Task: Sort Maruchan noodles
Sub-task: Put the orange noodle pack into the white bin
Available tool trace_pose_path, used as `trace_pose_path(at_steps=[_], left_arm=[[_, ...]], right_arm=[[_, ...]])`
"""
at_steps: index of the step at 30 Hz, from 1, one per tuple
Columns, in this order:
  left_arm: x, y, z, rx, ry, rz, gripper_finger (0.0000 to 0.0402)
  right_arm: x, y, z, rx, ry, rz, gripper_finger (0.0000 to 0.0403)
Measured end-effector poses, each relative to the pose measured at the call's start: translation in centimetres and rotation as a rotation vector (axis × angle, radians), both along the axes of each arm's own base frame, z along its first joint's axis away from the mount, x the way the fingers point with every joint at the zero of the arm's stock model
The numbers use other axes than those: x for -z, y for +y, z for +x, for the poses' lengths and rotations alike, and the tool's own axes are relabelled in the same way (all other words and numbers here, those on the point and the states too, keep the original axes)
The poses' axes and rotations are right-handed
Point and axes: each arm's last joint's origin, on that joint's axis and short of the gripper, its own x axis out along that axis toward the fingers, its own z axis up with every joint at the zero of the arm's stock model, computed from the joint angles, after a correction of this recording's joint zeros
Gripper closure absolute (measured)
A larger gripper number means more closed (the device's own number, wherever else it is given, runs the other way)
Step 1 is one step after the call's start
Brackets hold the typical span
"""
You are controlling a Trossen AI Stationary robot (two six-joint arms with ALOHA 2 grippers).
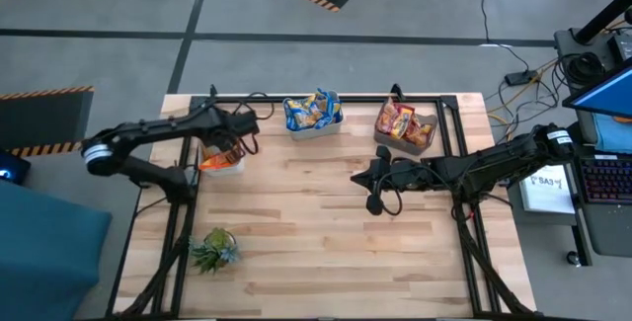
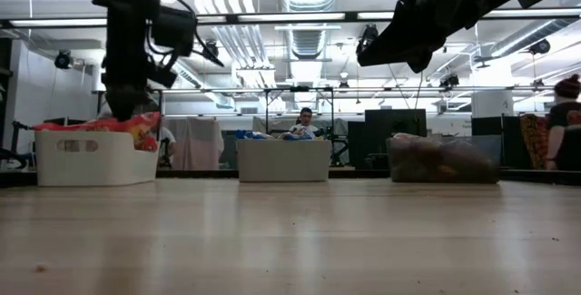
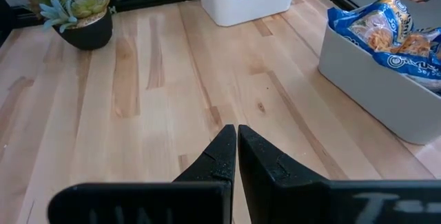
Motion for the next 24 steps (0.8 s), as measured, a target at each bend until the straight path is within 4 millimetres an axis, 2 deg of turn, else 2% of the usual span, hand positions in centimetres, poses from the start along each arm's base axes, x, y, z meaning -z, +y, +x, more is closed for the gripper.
trace_pose_path(at_steps=[4,9,14,18,21,24], left_arm=[[0.4,0.2,0.8,0.000,0.040,-0.103,0.0277],[-1.2,0.5,1.5,0.008,0.057,-0.106,0.0276],[-3.5,0.7,1.6,0.025,0.007,-0.013,0.0276],[-4.5,1.1,1.1,-0.031,0.028,0.175,0.0277],[-4.0,1.4,0.7,-0.107,0.002,0.202,0.0283],[-2.4,1.4,0.6,-0.142,-0.007,0.180,0.0296]], right_arm=[[0.0,0.0,0.0,0.000,0.000,0.000,0.0394],[0.0,0.0,0.0,0.000,0.000,0.000,0.0394],[0.0,0.0,0.0,0.000,0.000,0.000,0.0394],[0.0,0.0,0.0,-0.004,0.001,-0.008,0.0394],[0.0,0.0,0.0,-0.005,0.002,-0.012,0.0394],[0.0,0.0,0.0,-0.006,0.002,-0.013,0.0394]])
